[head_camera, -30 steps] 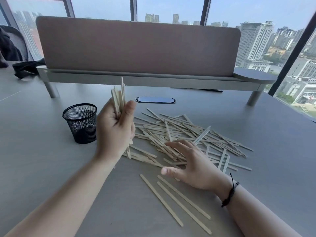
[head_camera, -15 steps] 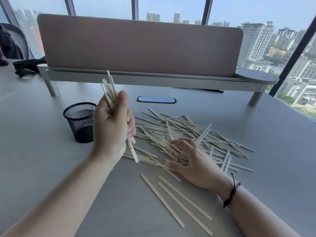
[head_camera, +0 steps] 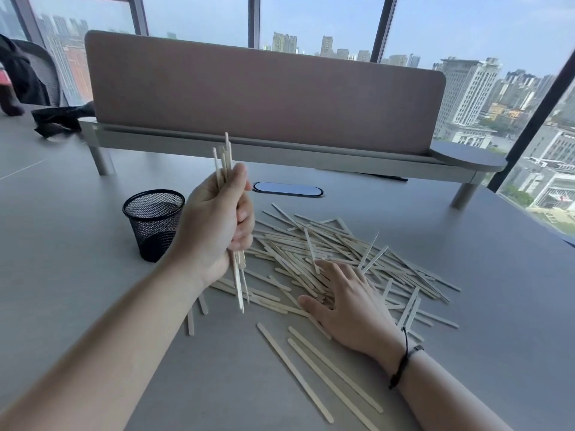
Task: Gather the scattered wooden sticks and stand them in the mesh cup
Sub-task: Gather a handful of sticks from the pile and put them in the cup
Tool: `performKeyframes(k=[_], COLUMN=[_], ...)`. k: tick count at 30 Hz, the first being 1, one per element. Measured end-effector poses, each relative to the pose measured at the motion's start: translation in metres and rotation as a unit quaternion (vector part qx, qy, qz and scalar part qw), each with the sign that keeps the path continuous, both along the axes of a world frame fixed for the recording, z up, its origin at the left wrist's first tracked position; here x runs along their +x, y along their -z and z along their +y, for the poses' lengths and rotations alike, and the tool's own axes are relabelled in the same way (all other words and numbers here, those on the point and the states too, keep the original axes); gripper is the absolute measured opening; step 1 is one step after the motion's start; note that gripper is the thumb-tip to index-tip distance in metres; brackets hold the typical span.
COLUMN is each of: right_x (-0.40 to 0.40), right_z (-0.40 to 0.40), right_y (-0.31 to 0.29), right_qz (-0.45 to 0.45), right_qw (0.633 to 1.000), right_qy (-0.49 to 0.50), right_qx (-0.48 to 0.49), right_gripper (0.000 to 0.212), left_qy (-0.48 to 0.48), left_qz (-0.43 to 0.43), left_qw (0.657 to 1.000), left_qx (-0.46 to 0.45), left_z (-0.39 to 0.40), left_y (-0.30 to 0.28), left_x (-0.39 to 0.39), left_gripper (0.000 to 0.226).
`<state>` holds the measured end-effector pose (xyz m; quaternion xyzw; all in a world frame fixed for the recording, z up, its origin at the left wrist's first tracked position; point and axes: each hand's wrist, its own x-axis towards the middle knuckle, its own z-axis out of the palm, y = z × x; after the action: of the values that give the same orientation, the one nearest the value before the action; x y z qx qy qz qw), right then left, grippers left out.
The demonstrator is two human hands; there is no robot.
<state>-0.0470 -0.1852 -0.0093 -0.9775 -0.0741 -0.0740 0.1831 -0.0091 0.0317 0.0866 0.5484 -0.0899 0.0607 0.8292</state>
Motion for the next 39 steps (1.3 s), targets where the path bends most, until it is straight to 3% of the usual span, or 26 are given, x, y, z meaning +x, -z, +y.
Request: performKeyframes(k=[4, 8, 15, 20, 25, 29, 34, 38, 39], right_x=[0.002, 0.006, 0.009, 0.009, 0.009, 0.008, 0.009, 0.008, 0.007], right_z=[0.001, -0.001, -0.005, -0.007, -0.008, -0.008, -0.008, -0.009, -0.009], right_y=[0.001, 0.002, 0.006, 0.007, 0.007, 0.006, 0.007, 0.007, 0.007], right_qz=[-0.009, -0.017, -0.027, -0.026, -0.034, -0.040, -0.039, -0.035, -0.035], right_qw=[1.000, 1.000, 0.999, 1.000, 0.999, 0.999, 0.999, 0.999, 0.999], right_qy=[0.010, 0.020, 0.015, 0.008, 0.005, 0.004, 0.001, 0.001, 0.001], right_qx=[-0.002, 0.007, 0.011, 0.015, 0.014, 0.008, 0.006, 0.004, 0.003], right_gripper=[0.067, 0.065, 0.061, 0.061, 0.060, 0.058, 0.057, 0.057, 0.058], left_qy=[0.018, -0.033, -0.070, -0.119, -0.194, -0.173, -0.120, -0.089, -0.078], left_qz=[0.020, 0.023, -0.026, -0.130, -0.259, -0.316, -0.258, -0.206, -0.201], left_qw=[0.998, 0.997, 0.994, 0.978, 0.934, 0.909, 0.934, 0.941, 0.941], left_qx=[0.050, 0.058, 0.079, 0.111, 0.153, 0.210, 0.217, 0.253, 0.263], left_z=[-0.013, -0.018, -0.016, -0.013, -0.009, -0.013, -0.021, -0.019, -0.018], left_y=[0.011, 0.023, 0.057, 0.062, 0.046, 0.044, 0.064, 0.078, 0.080], left_x=[0.012, 0.022, 0.019, 0.005, -0.011, -0.018, -0.020, -0.017, -0.017], left_gripper=[0.028, 0.028, 0.023, 0.020, 0.011, 0.006, 0.032, 0.031, 0.044])
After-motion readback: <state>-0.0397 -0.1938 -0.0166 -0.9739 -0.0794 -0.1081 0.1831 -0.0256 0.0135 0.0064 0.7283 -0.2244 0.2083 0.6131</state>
